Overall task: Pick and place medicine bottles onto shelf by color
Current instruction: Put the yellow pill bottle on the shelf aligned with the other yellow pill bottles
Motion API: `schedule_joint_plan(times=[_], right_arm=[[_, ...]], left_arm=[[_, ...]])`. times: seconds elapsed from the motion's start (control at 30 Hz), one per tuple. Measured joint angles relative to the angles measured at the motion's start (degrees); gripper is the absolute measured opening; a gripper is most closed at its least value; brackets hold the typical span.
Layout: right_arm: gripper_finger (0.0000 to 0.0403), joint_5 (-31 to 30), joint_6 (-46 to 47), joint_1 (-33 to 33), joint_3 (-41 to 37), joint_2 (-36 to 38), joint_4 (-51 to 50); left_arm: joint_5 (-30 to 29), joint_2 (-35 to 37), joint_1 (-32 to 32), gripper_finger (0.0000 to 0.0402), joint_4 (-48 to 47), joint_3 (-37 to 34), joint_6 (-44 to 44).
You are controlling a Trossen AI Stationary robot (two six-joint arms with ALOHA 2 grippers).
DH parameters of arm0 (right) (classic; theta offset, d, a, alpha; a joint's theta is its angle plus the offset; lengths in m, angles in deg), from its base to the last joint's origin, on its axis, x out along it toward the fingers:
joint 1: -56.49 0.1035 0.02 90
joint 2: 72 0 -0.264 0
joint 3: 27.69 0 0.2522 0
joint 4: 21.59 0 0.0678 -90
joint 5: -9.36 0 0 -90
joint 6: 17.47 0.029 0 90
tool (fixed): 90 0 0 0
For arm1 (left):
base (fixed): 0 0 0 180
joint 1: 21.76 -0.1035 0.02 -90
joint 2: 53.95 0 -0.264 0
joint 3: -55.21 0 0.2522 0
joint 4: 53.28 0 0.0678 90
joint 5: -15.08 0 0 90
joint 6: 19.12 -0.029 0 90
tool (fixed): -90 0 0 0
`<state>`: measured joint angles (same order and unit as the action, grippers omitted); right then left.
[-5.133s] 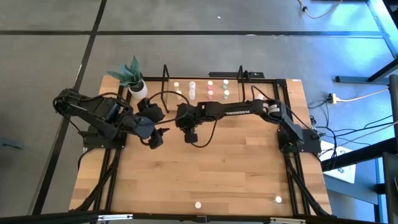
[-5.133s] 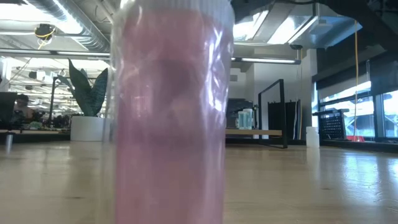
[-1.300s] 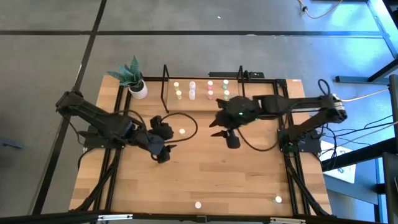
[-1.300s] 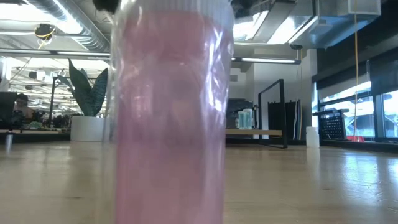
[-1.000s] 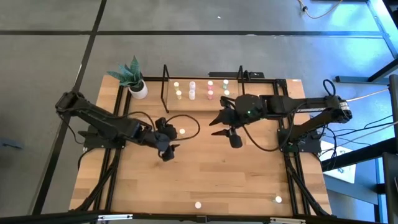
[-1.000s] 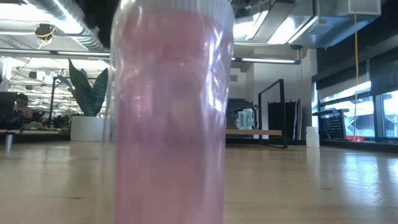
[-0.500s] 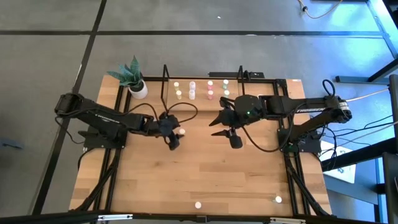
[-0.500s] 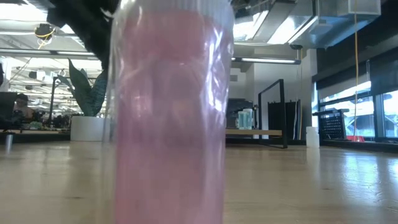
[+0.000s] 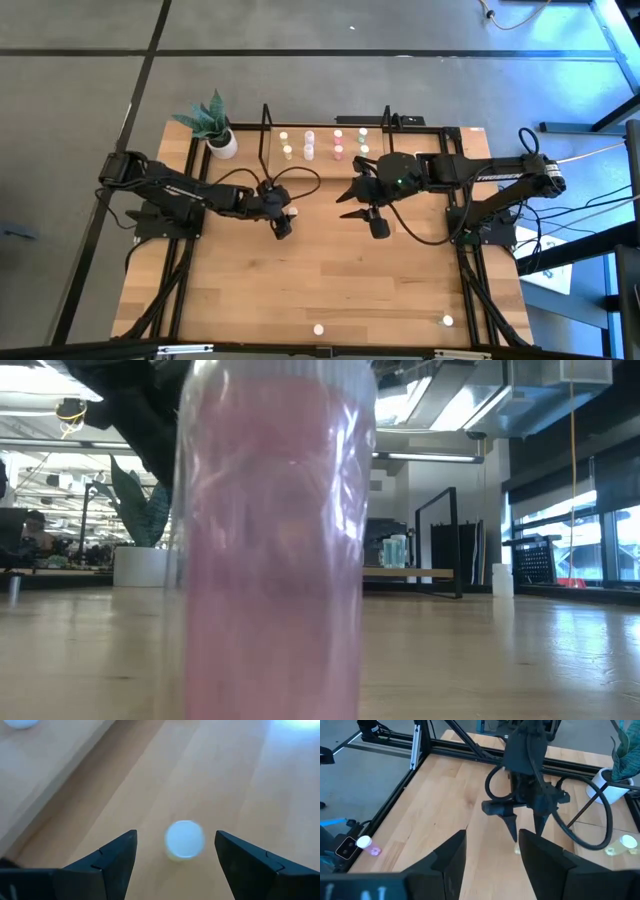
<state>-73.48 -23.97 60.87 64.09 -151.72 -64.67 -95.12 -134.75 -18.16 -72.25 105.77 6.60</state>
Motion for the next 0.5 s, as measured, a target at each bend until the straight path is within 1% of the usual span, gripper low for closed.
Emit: schedule_joint_plan(times=[0.17, 0.33, 0.5], right_arm=[[0.0184, 0.0, 0.0, 0.0, 0.0, 0.0, 0.0], [0.0184, 0.0, 0.2, 0.0, 0.0, 0.0, 0.0], [0.0184, 0.0, 0.3, 0.0, 0.0, 0.0, -0.1]], left_arm=[[-0.9, -1.8, 0.0, 0.0262, 0.2, 0.0, -1.4], [-0.9, -3.9, 0.1, 0.0262, 0.6, 0.0, -0.8], [-0.2, -5.0, 0.0, 0.0262, 3.6, 0.0, -0.8]])
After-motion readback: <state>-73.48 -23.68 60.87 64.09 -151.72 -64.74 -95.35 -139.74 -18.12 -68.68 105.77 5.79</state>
